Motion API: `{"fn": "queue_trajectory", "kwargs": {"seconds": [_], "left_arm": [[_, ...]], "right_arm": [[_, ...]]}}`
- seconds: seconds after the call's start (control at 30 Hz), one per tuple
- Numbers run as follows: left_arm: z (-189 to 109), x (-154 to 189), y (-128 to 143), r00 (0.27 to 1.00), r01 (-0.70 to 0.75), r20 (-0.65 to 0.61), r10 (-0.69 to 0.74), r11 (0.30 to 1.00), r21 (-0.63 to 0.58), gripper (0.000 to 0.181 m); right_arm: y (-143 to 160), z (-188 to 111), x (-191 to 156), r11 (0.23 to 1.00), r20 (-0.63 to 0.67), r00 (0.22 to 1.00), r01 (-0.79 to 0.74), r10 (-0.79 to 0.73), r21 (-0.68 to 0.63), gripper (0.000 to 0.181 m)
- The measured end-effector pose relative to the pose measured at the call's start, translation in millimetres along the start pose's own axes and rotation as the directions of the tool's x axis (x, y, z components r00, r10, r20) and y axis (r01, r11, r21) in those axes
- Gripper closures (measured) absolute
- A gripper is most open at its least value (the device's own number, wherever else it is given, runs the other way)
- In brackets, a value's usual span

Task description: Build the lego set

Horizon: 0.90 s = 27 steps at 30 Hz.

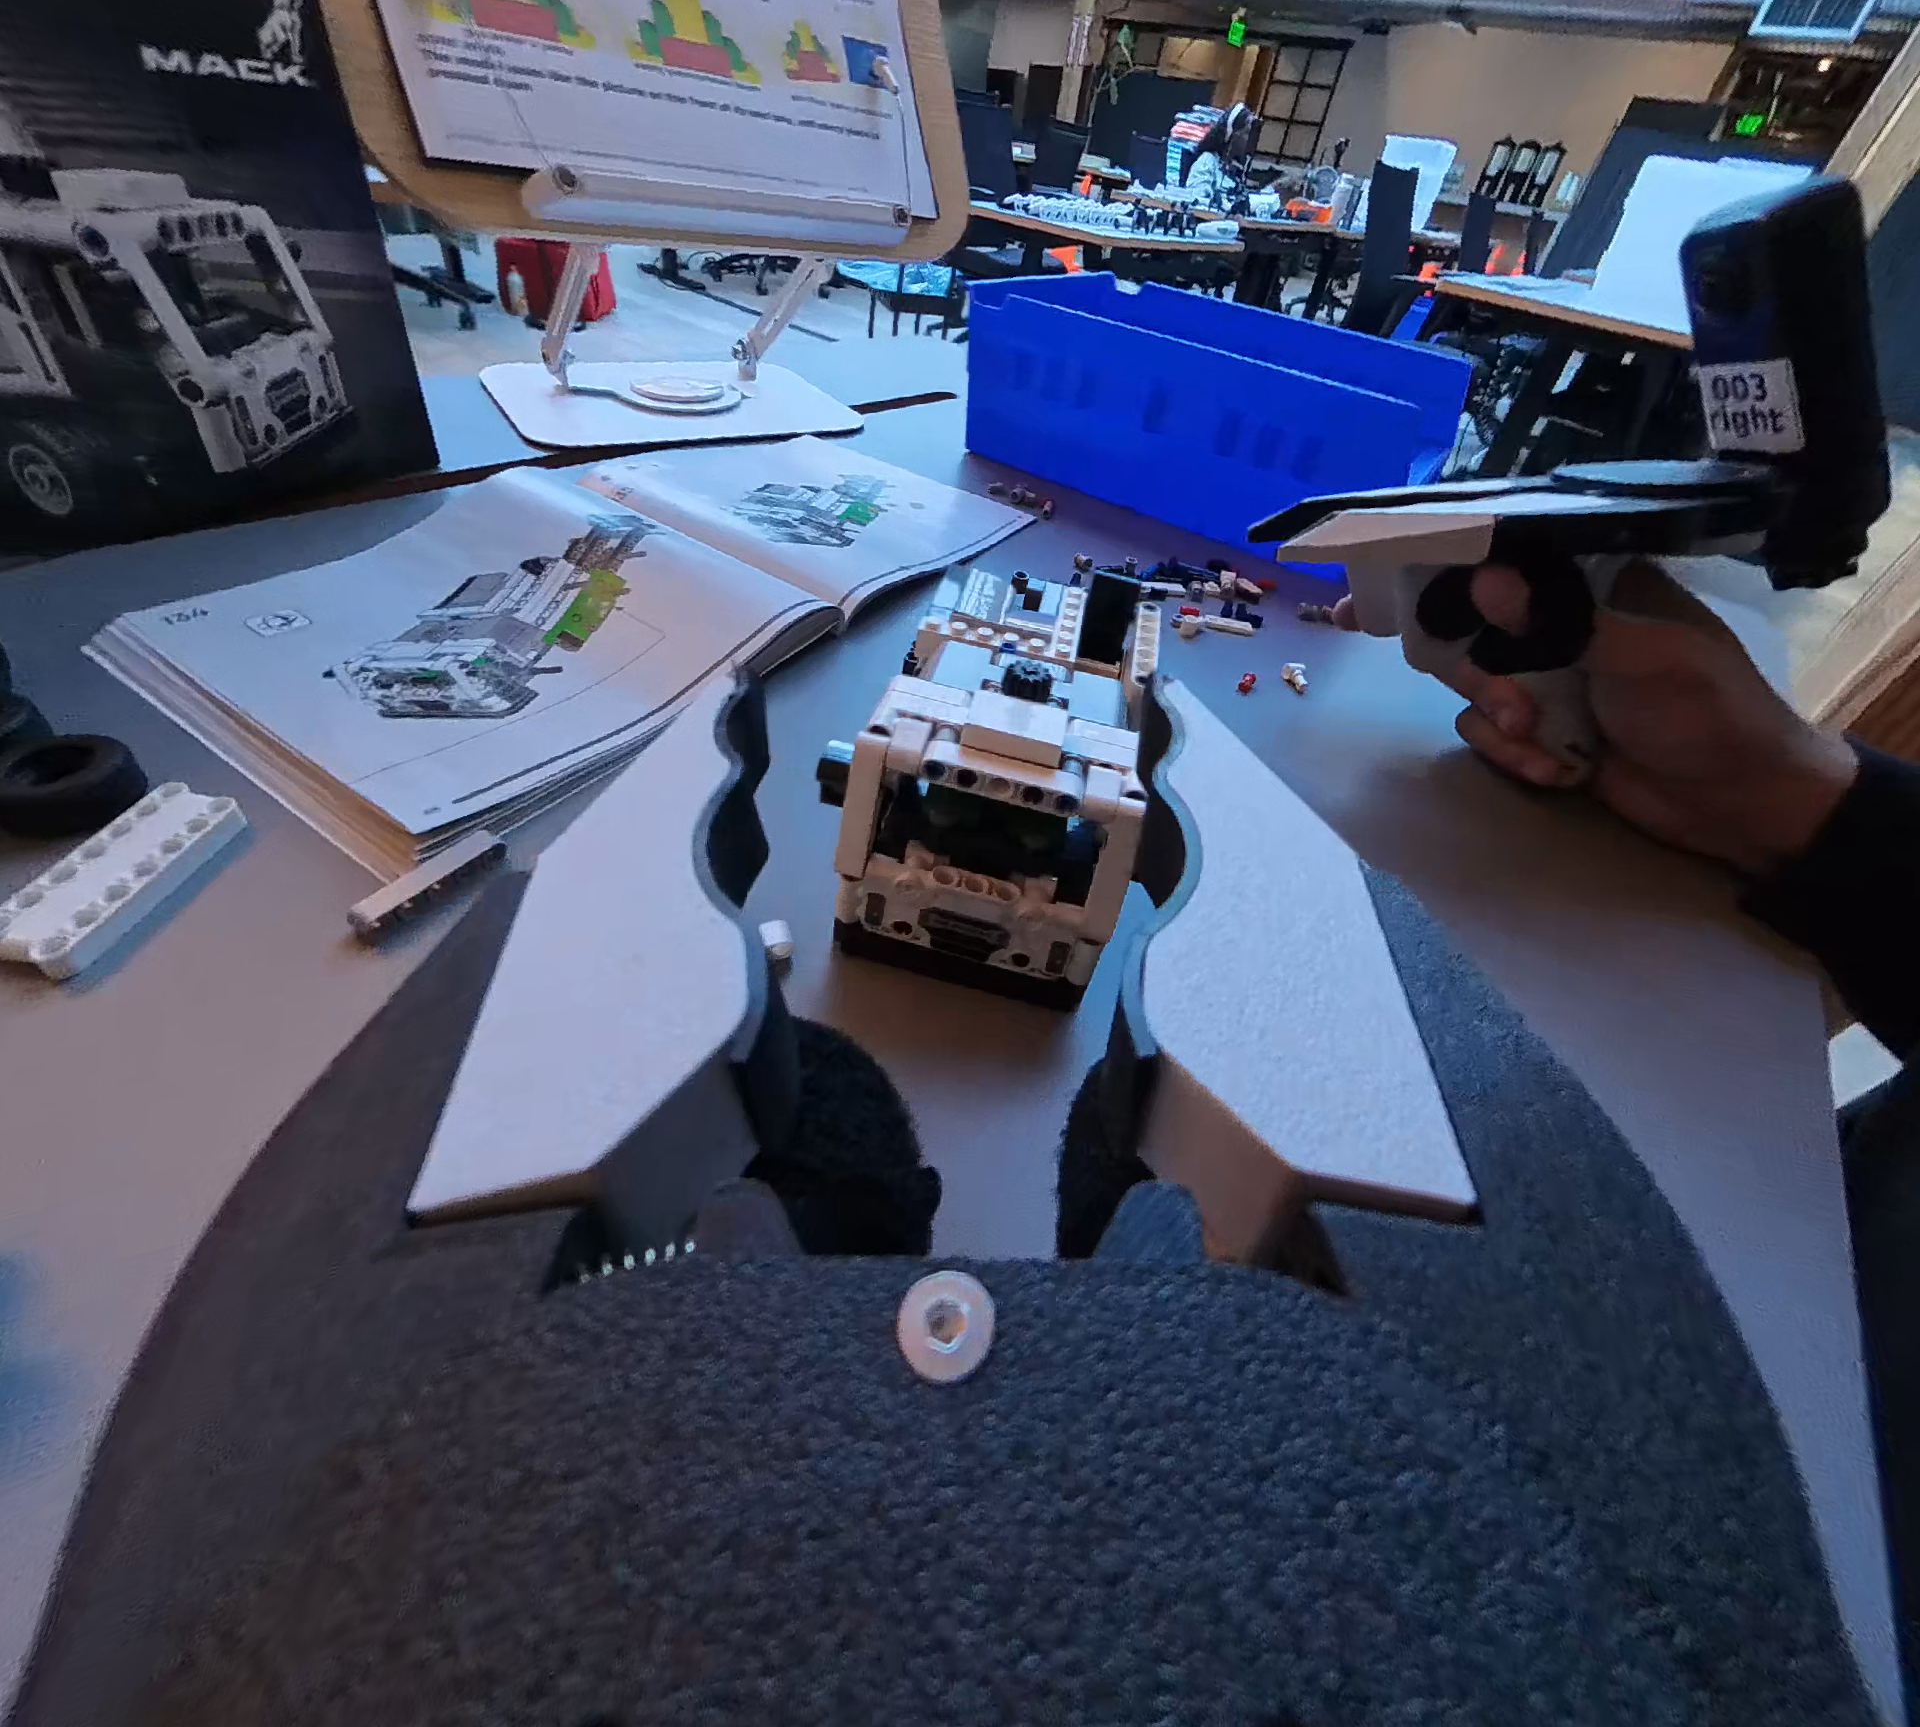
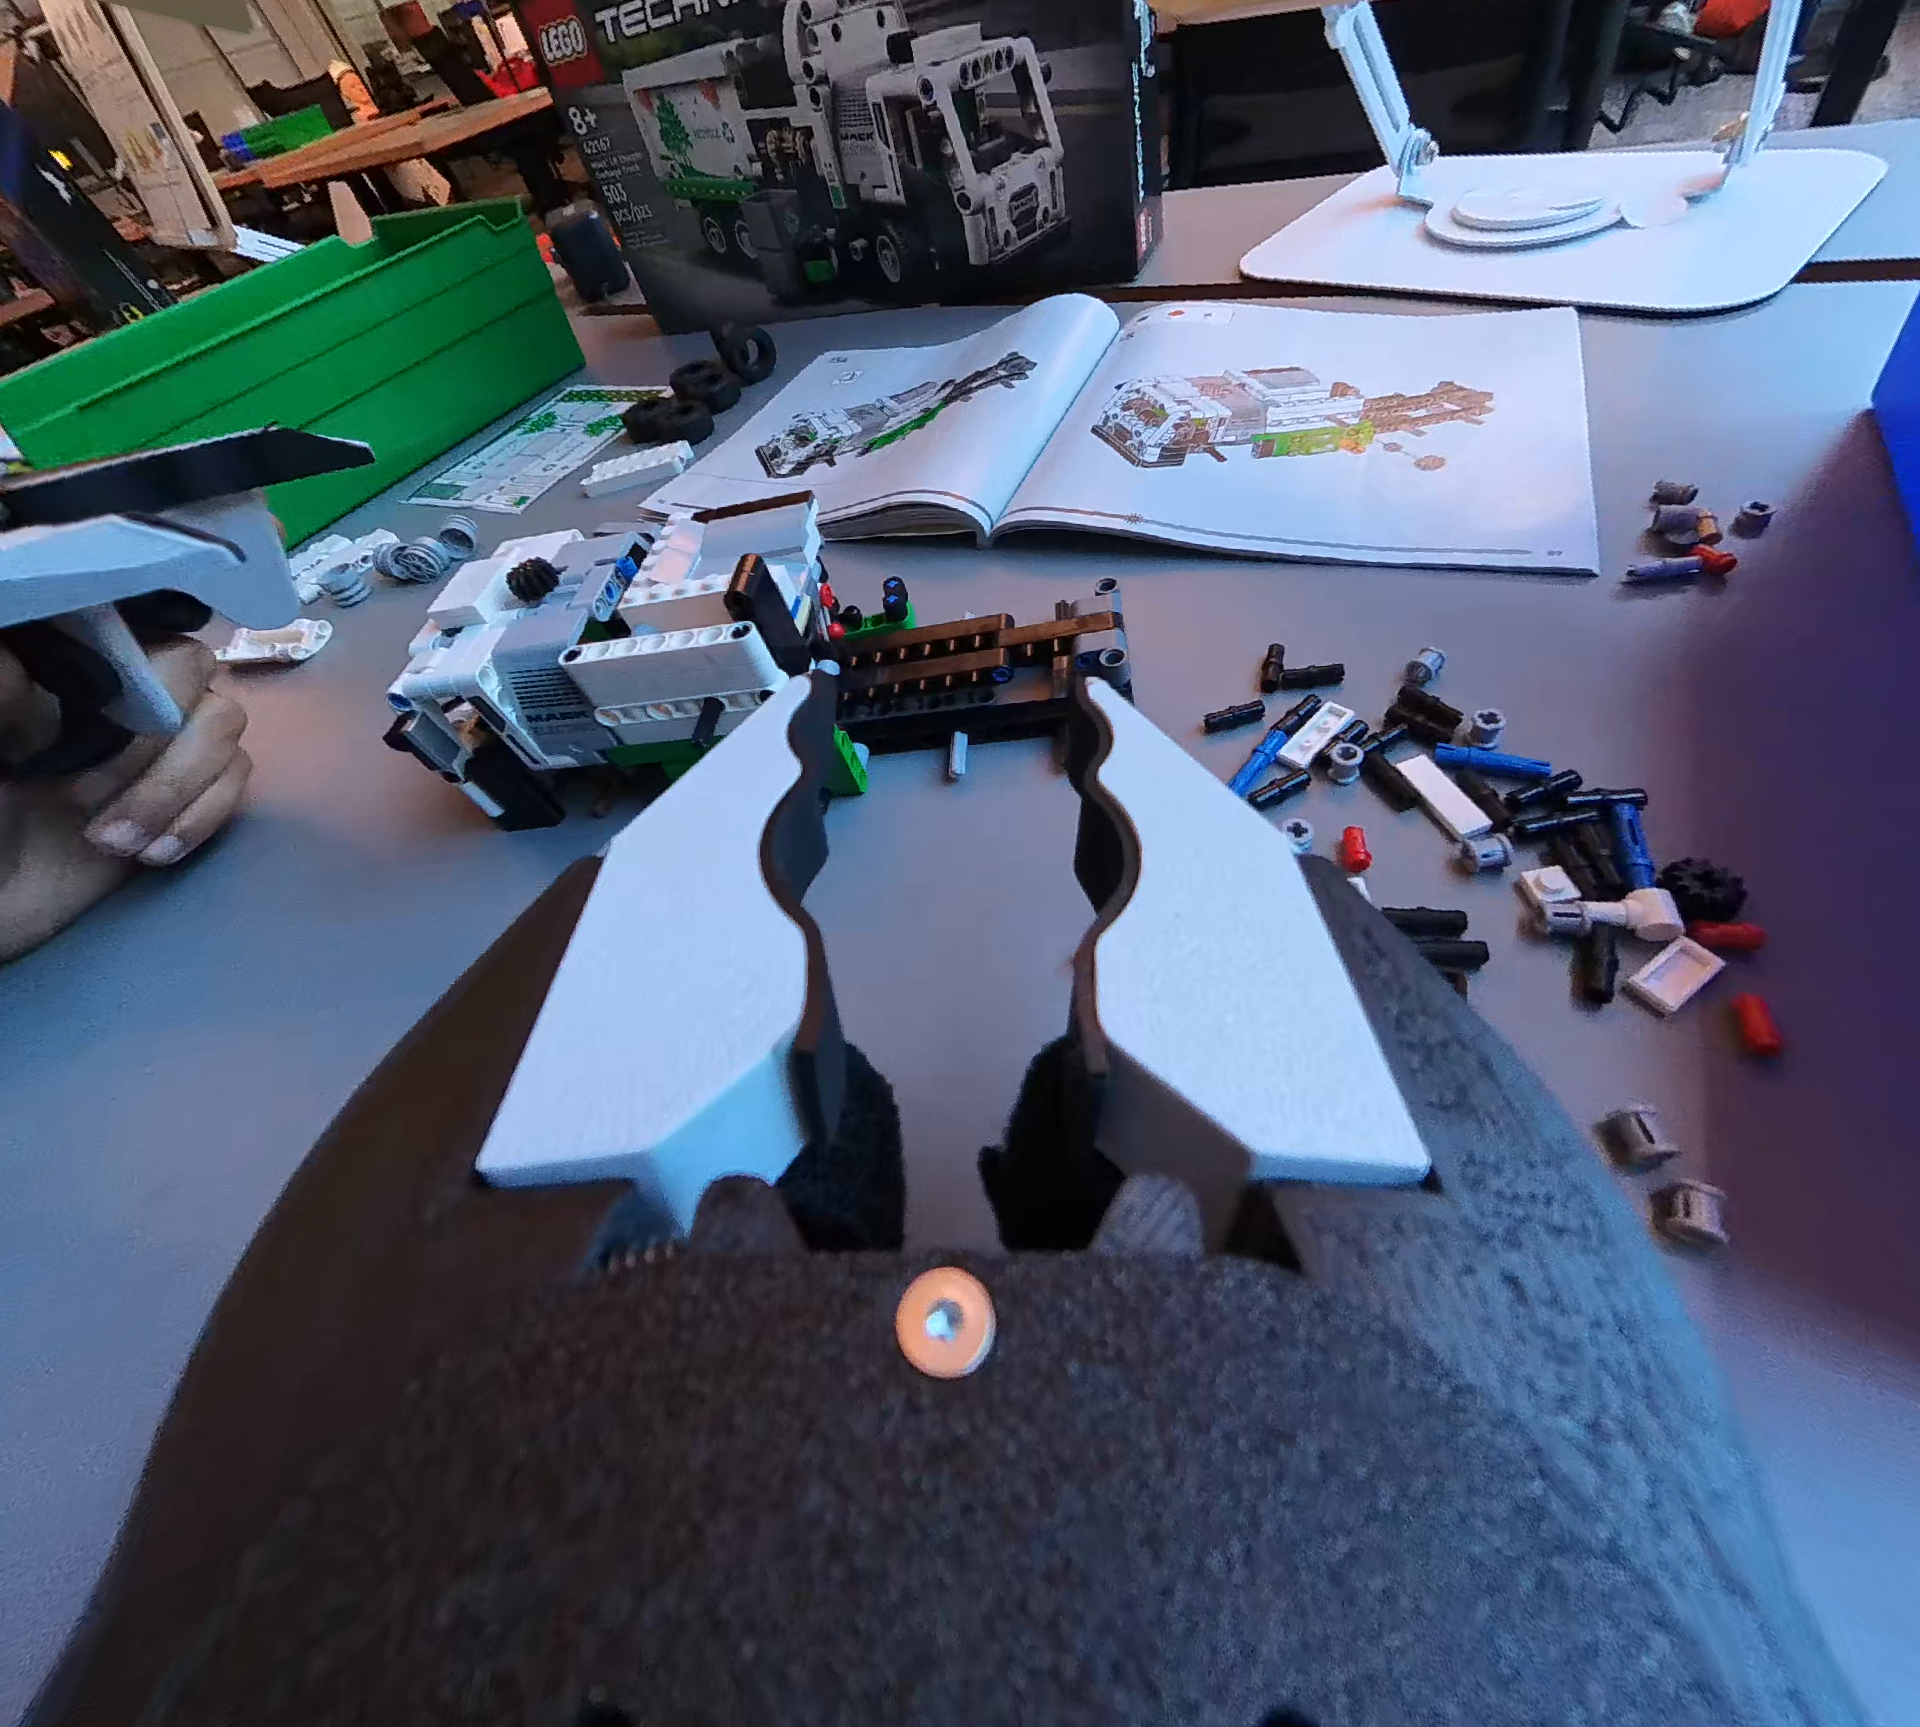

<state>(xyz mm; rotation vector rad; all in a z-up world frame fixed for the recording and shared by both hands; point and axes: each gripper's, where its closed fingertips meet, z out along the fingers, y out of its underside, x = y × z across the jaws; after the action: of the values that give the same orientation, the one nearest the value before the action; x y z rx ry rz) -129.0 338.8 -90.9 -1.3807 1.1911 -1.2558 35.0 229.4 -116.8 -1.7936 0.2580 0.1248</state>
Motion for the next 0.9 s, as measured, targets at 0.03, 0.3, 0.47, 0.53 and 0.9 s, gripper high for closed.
{"fn": "queue_trajectory", "kwargs": {"seconds": [0.03, 0.3, 0.47, 0.53, 0.9], "left_arm": [[-0.1, -1.8, -0.2, 1.000, 0.021, -0.003, -0.021, 1.000, 0.001, 0.111], [3.5, -4.3, 4.0, 0.998, 0.064, -0.015, -0.065, 0.997, -0.031, 0.110], [6.1, -3.6, 7.3, 0.999, 0.050, -0.009, -0.051, 0.997, -0.055, 0.108], [5.7, -4.1, 6.8, 0.998, 0.057, -0.010, -0.058, 0.997, -0.052, 0.108], [-0.9, -12.9, -1.6, 0.997, 0.073, 0.038, -0.073, 0.997, 0.010, 0.118]], "right_arm": [[-0.1, -0.3, 0.4, 1.000, -0.001, 1.000, -0.004, 0.004, 0.001, 0.137], [0.3, -0.1, -1.0, 1.000, -0.007, 1.000, 0.013, -0.013, -0.001, 0.138], [1.6, 0.7, -1.7, 1.000, -0.006, 1.000, 0.017, -0.017, -0.011, 0.138], [1.4, 0.6, -0.9, 1.000, -0.012, 1.000, 0.016, -0.016, -0.010, 0.138], [-1.2, -15.4, 43.0, 1.000, -0.279, 0.960, 0.008, -0.005, 0.009, 0.144]]}}
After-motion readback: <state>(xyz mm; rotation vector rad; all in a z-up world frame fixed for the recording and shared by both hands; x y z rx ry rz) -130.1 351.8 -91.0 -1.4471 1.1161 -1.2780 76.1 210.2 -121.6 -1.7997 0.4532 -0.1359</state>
